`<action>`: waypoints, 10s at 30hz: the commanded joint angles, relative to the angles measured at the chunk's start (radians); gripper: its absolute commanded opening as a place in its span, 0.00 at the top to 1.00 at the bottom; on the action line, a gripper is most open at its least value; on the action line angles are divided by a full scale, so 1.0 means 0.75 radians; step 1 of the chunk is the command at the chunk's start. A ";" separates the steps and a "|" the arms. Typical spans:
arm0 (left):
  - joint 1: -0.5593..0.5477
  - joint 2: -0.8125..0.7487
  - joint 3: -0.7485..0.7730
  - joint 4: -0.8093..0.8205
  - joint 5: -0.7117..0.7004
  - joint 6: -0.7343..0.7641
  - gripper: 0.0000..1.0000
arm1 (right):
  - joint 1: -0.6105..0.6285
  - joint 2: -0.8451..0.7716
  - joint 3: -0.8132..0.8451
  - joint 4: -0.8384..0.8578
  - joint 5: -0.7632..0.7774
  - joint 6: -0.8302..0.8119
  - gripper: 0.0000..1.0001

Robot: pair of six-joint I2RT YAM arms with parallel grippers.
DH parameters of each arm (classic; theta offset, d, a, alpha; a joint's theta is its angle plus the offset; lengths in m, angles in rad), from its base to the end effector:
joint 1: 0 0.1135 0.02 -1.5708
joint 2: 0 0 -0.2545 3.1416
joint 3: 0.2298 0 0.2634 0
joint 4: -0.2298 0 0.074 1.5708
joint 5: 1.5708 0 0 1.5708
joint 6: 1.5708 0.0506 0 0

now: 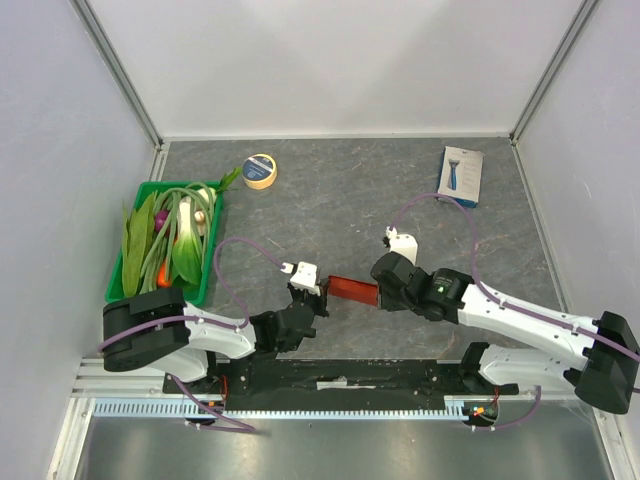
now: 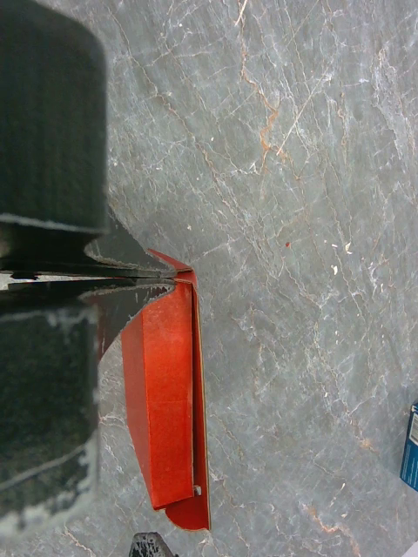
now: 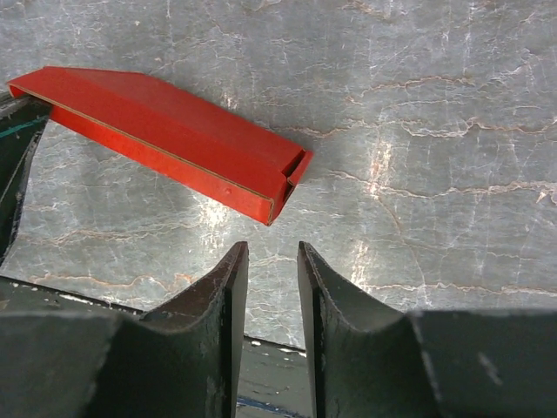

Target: Fold the paper box

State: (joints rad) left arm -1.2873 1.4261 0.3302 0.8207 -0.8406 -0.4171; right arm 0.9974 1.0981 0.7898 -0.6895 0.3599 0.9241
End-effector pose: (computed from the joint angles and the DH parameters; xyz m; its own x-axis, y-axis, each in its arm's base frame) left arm 0.1083 -0.2368 0.1354 -0.2477 -0.1159 -0.9619 0.3713 0.9056 -0.2048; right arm 0.1411 0.1857 0.2175 -0.8195 0.1079 -0.5629 -0.0475 0.9659 0.2544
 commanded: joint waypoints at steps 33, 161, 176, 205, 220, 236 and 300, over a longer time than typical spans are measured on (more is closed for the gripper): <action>-0.036 0.035 -0.043 -0.258 0.020 0.055 0.98 | -0.182 -0.020 -0.124 0.254 -0.195 0.257 1.00; -0.061 0.109 0.026 -0.354 0.012 -0.027 0.98 | -0.456 -0.061 -0.173 0.146 -0.378 -0.173 1.00; -0.071 0.121 0.051 -0.385 0.016 -0.047 0.98 | -0.612 -0.145 -0.170 0.157 -0.617 -0.426 0.60; -0.090 0.129 0.065 -0.397 0.004 -0.045 0.98 | -0.784 -0.159 -0.361 0.352 -0.856 0.444 0.02; -0.098 0.142 0.071 -0.380 0.008 -0.037 0.98 | -0.814 -0.331 -0.699 0.878 -0.934 0.979 0.09; -0.104 0.158 0.083 -0.381 0.006 -0.039 0.98 | -0.771 -0.403 -0.716 0.844 -0.922 1.059 0.19; 0.548 -0.545 0.130 -0.726 1.112 -0.295 0.21 | -0.586 -0.278 -0.494 0.611 -0.848 -0.029 0.24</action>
State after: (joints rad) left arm -1.0630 0.9043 0.3065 0.3321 -0.2958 -0.5495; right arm 0.4862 0.8768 0.2493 -0.0376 -0.2920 1.2991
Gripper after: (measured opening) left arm 0.782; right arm 0.754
